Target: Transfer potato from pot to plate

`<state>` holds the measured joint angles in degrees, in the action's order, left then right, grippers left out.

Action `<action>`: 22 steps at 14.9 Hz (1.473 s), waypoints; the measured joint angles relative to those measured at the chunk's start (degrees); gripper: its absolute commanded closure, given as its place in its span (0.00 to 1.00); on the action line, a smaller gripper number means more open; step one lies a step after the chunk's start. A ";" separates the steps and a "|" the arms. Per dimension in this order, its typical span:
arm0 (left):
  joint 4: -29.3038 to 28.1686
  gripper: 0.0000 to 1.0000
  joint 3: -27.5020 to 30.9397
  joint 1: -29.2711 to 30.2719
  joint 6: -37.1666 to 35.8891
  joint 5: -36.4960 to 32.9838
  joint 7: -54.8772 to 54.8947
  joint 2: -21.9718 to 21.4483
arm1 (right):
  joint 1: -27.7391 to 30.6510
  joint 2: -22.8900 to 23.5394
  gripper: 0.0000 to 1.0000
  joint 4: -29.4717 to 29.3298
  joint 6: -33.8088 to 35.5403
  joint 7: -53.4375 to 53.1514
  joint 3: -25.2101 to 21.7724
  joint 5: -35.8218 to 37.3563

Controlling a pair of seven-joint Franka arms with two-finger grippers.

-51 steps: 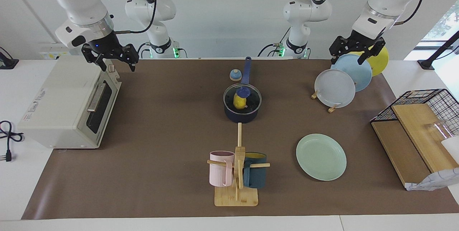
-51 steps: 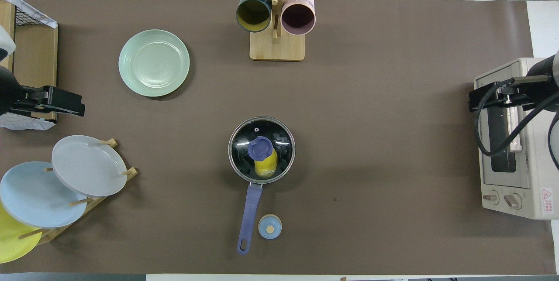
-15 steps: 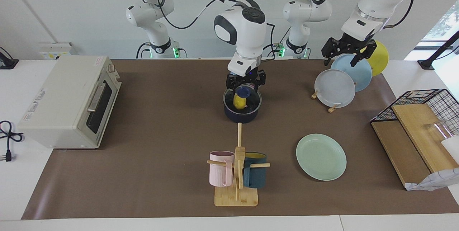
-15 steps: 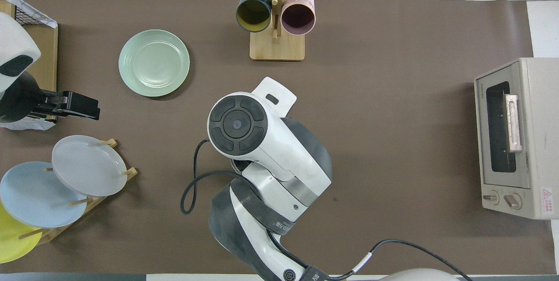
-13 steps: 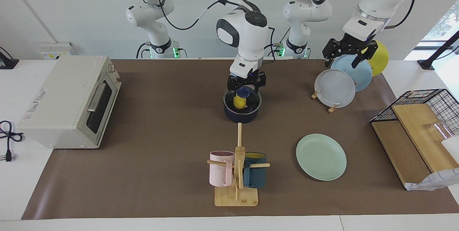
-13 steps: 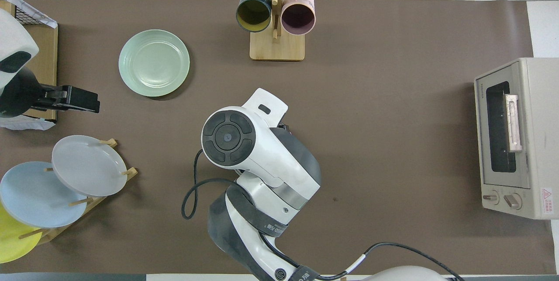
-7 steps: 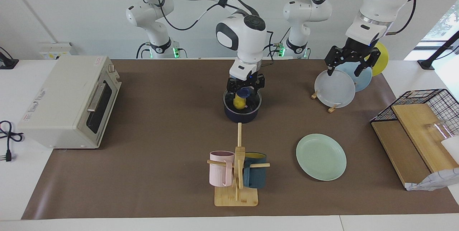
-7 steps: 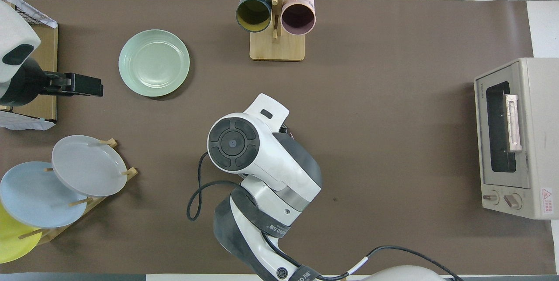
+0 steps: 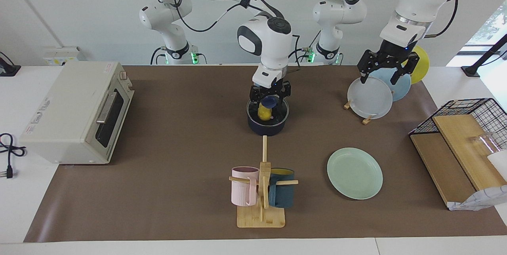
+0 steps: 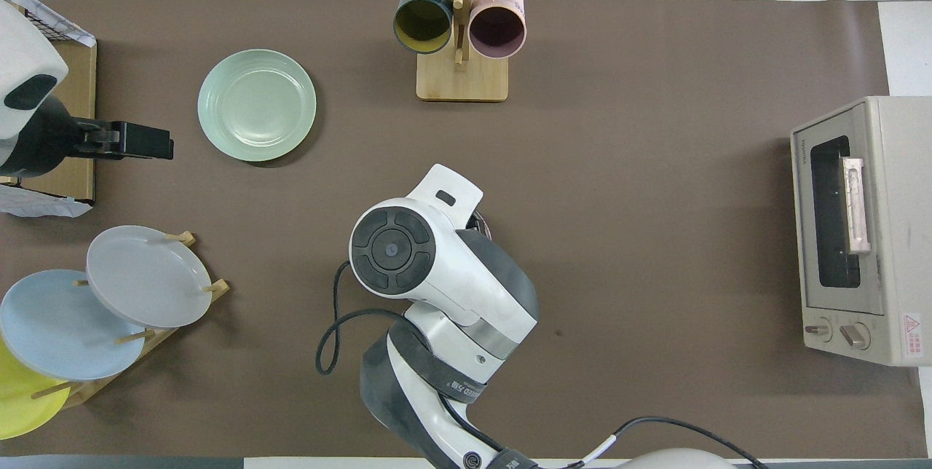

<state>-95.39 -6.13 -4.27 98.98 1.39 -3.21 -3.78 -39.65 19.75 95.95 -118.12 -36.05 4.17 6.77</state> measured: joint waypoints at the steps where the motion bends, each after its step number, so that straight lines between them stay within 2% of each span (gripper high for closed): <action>1: -0.13 0.00 0.04 0.03 -0.02 0.00 0.00 -0.03 | 0.00 -0.01 0.16 0.01 -0.01 0.00 0.00 0.00; 3: -0.23 0.00 0.12 0.05 -0.03 0.00 0.00 -0.08 | 0.00 -0.04 0.20 0.04 -0.02 0.00 0.00 0.00; 5: -0.27 0.00 0.15 0.05 -0.09 0.00 0.00 -0.10 | -0.01 -0.06 0.29 0.05 -0.03 0.00 0.00 0.03; 8: -0.27 0.00 0.36 0.09 -0.09 0.00 -0.01 -0.13 | -0.03 -0.16 0.65 0.06 -0.06 0.00 0.02 0.08; 9: -0.27 0.00 0.44 0.10 -0.09 0.00 -0.01 -0.14 | -0.03 -0.19 0.74 0.10 -0.06 0.00 0.02 0.10; 10: -0.28 0.00 0.47 0.10 -0.11 0.00 -0.01 -0.15 | -0.03 -0.19 0.77 0.10 -0.07 0.00 0.01 0.12; 16: -0.50 0.00 0.26 -0.01 -0.59 0.00 -0.01 -0.16 | 2.01 -0.50 0.77 -3.31 1.90 1.66 -0.58 0.38; 19: -0.58 0.00 0.23 -0.01 -0.75 0.00 -0.01 -0.19 | 7.54 -0.92 0.77 -6.10 4.64 8.42 -0.79 0.37; 22: -0.83 0.00 0.09 -0.04 -1.12 0.00 -0.01 -0.27 | 14.03 -1.27 0.77 -6.25 5.52 16.36 -0.92 -0.70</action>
<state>-96.22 -6.05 -4.31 97.86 1.39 -3.22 -4.04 -25.62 18.48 89.70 -112.60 -19.69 3.25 6.07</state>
